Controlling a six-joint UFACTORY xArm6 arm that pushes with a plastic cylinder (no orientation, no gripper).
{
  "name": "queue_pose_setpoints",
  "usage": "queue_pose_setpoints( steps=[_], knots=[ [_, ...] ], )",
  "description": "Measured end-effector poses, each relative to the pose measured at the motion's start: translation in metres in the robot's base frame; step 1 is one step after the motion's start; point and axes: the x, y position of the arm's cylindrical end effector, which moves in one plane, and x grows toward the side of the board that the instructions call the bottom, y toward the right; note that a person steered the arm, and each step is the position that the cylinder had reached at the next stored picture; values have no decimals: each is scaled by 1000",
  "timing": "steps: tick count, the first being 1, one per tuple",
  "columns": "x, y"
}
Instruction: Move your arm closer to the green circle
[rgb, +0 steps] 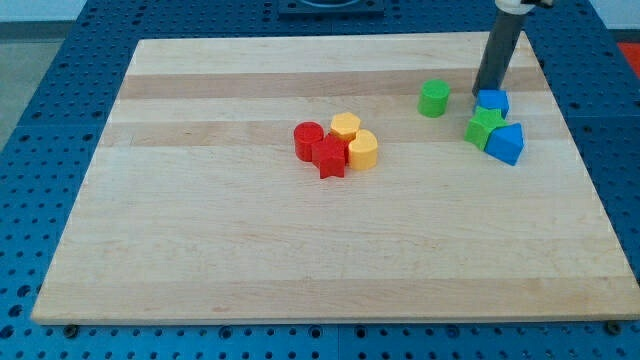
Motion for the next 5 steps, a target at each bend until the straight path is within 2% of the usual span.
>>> queue_pose_setpoints(
  steps=[1, 3, 5],
  knots=[
    [-27, -11],
    [-53, -48],
    [-65, -54]
  ],
)
